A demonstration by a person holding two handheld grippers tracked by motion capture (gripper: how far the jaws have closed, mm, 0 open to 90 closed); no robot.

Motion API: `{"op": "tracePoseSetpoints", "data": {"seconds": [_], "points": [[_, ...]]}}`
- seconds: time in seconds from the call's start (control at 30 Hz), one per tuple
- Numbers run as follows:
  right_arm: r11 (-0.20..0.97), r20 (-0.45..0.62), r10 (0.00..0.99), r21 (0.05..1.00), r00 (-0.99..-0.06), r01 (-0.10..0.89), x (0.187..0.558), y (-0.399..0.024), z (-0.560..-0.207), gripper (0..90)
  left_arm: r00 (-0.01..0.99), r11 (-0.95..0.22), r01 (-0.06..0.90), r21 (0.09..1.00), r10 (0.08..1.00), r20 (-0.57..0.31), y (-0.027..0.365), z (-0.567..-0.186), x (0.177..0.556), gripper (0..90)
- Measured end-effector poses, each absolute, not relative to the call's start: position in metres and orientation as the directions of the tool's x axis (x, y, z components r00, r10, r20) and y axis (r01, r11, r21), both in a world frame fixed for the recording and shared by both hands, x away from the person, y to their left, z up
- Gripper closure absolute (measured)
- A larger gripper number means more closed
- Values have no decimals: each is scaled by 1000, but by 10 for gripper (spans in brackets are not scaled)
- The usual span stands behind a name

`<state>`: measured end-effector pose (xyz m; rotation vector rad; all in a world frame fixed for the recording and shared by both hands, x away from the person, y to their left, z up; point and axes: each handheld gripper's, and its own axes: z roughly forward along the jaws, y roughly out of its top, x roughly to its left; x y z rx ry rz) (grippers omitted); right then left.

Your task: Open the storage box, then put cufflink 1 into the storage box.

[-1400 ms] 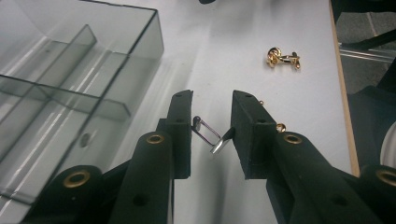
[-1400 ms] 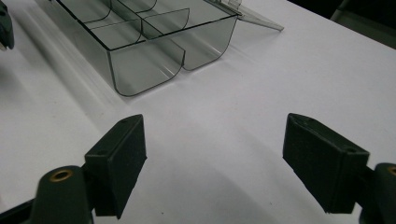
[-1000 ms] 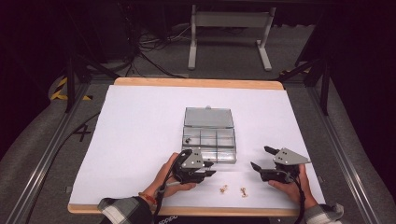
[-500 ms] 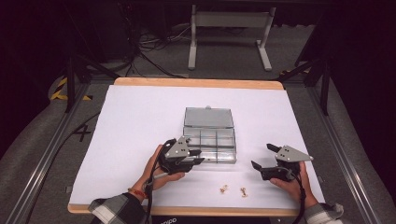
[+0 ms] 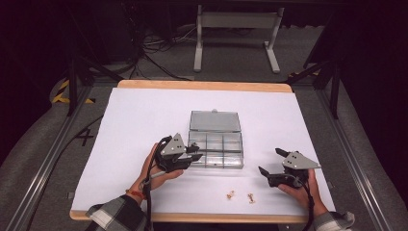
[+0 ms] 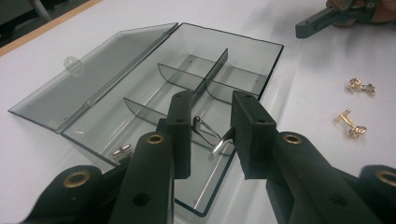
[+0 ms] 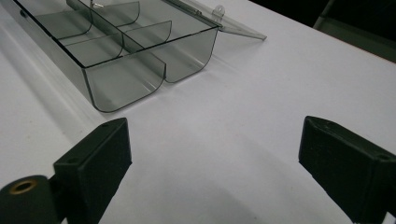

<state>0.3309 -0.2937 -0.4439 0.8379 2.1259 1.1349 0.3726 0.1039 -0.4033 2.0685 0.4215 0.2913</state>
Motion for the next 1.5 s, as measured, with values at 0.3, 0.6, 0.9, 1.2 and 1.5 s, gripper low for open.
{"op": "tracePoseSetpoints", "data": {"seconds": [0.3, 0.6, 0.9, 1.2, 1.5], "points": [[449, -207, 741, 860, -639, 242, 330, -293, -444, 103, 904, -478, 187, 858, 425, 40, 106, -405, 380, 701], [465, -232, 744, 853, -627, 236, 329, -290, -445, 113, 906, -470, 193, 861, 422, 27, 111, -399, 392, 701], [457, -240, 755, 860, -610, 227, 327, -291, -445, 121, 917, -533, 204, 821, 398, 30, 102, -399, 408, 701], [471, -265, 758, 855, -596, 218, 325, -289, -446, 140, 901, -557, 246, 793, 433, 24, 94, -400, 429, 700], [477, -264, 751, 851, -605, 221, 326, -288, -446, 139, 898, -591, 280, 757, 440, 11, 80, -416, 443, 701]]}}
